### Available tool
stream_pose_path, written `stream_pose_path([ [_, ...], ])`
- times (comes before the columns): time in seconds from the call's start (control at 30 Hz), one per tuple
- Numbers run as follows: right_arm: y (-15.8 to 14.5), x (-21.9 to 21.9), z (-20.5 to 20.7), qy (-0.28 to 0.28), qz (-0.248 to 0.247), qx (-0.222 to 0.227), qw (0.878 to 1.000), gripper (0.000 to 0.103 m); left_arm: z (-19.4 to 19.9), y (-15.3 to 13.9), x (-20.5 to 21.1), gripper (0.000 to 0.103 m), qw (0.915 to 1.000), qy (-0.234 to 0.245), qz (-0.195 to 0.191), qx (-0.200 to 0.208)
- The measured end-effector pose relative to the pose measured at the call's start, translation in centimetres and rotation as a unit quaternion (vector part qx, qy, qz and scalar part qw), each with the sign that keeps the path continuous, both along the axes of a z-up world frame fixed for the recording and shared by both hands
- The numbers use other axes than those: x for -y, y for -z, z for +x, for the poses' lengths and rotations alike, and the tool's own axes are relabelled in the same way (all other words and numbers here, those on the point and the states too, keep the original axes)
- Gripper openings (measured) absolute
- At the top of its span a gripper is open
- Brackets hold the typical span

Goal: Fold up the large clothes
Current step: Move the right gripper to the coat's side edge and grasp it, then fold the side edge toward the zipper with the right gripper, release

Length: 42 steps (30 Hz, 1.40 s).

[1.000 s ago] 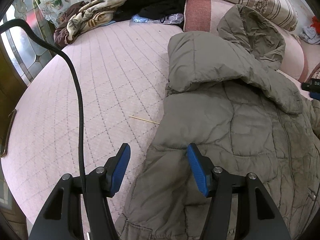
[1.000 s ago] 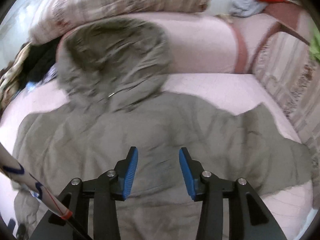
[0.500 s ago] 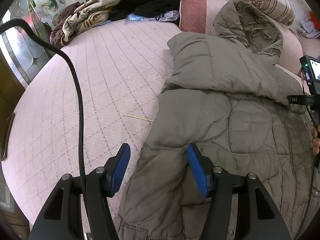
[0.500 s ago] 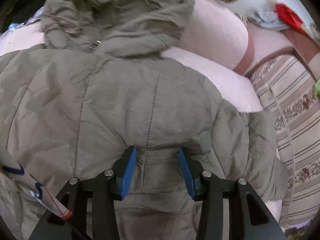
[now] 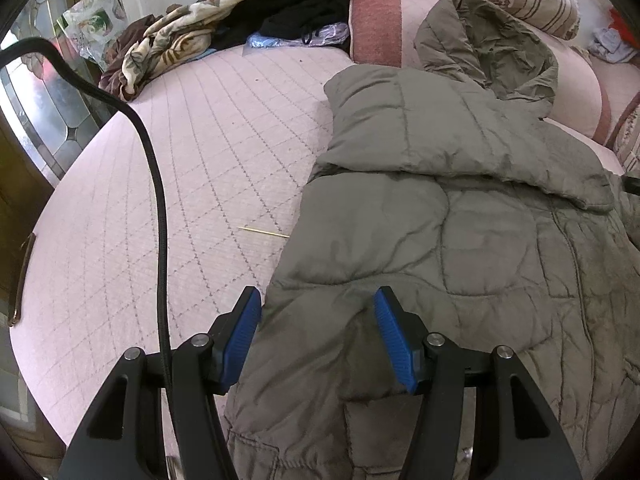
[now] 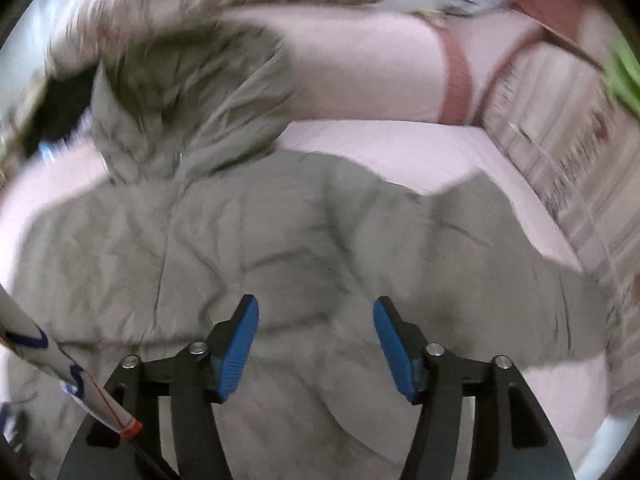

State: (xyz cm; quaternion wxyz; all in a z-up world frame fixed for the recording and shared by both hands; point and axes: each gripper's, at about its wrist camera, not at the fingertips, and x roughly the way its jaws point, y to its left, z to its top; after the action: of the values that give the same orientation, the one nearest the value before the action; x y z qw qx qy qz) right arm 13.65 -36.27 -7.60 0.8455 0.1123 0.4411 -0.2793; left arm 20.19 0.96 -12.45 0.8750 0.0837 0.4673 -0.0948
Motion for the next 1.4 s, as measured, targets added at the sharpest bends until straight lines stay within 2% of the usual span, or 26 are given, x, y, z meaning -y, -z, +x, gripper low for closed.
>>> stream_pose_path([
  [0.03,-0.9,0.7,-2.0,0.005,0.013,0.021,1.0,0.072,-0.2,-0.2,0.1,0.058,1.0,0.001,0.001,0.004],
  [0.1,-1.9,3.0,-6.9,0.021,0.046,0.064,0.997,0.084,-1.0,-0.6,0.2,0.058,0.9999,0.006,-0.001,0.016],
  [0.2,-1.6,7.4,-11.8,0.058,0.108,0.092,0.988,0.085,-2.8,-1.7,0.7,0.058,0.9987,0.014,0.009,0.048],
  [0.23,-1.2,9.0,-13.7,0.085,0.124,0.098,0.984,0.085,-3.5,-2.1,1.0,0.058,0.9979,0.017,0.014,0.062],
  [0.3,0.6,12.7,-17.4,0.141,0.167,0.115,0.969,0.072,-4.6,-2.9,1.4,0.058,0.9964,0.017,0.024,0.079],
  [0.33,1.2,13.7,-18.4,0.157,0.183,0.121,0.963,0.069,-5.0,-3.3,1.5,0.058,0.9961,0.017,0.023,0.083],
  [0.4,3.2,16.8,-21.0,0.204,0.223,0.153,0.941,0.066,-5.9,-4.3,1.7,0.058,0.9965,0.017,0.01,0.082],
  [0.53,5.6,20.6,-23.3,0.262,0.256,0.183,0.912,0.067,-7.8,-6.1,1.8,0.064,0.9967,0.018,-0.015,0.078],
  [0.67,7.4,23.7,-24.4,0.303,0.307,0.231,0.872,0.067,-9.2,-7.2,2.3,0.064,0.9965,0.02,-0.029,0.076],
  [0.77,7.7,25.6,-24.3,0.315,0.316,0.253,0.858,0.067,-9.8,-7.8,3.1,0.064,0.9966,0.021,-0.028,0.075],
  [0.8,7.8,26.2,-24.3,0.315,0.316,0.256,0.857,0.066,-9.9,-7.9,3.3,0.064,0.9967,0.021,-0.029,0.073],
  [0.83,7.8,26.6,-24.3,0.316,0.315,0.26,0.857,0.064,-10.0,-8.0,3.6,0.064,0.9968,0.021,-0.029,0.071],
  [0.87,7.8,27.0,-24.1,0.32,0.306,0.254,0.86,0.05,-10.0,-8.1,3.7,0.064,0.9969,0.021,-0.029,0.07],
  [0.9,7.8,27.3,-23.9,0.322,0.298,0.243,0.865,0.029,-10.1,-8.2,3.8,0.064,0.997,0.02,-0.027,0.071],
  [0.97,7.9,27.8,-23.9,0.32,0.301,0.243,0.865,0.019,-10.2,-8.4,3.9,0.064,0.9968,0.018,-0.021,0.075],
  [1.0,7.5,27.8,-23.9,0.32,0.297,0.244,0.866,0.016,-10.2,-8.5,3.9,0.064,0.9966,0.016,-0.018,0.078],
  [1.03,6.6,27.6,-23.6,0.315,0.279,0.241,0.875,0.015,-10.3,-8.5,3.9,0.064,0.9965,0.013,-0.015,0.081],
  [1.13,2.3,25.4,-22.2,0.281,0.189,0.224,0.914,0.013,-10.2,-8.4,3.5,0.064,0.9968,0.009,-0.017,0.078],
  [1.2,-0.9,23.1,-20.9,0.249,0.129,0.223,0.934,0.012,-10.3,-8.3,3.3,0.064,0.997,0.008,-0.02,0.074],
  [1.3,-4.7,19.1,-18.9,0.193,0.068,0.234,0.95,0.012,-10.5,-8.3,2.9,0.064,0.997,0.008,-0.019,0.074],
  [1.4,-7.2,14.9,-16.7,0.131,0.026,0.232,0.963,0.012,-10.7,-8.3,2.3,0.064,0.9969,0.006,-0.017,0.076],
])
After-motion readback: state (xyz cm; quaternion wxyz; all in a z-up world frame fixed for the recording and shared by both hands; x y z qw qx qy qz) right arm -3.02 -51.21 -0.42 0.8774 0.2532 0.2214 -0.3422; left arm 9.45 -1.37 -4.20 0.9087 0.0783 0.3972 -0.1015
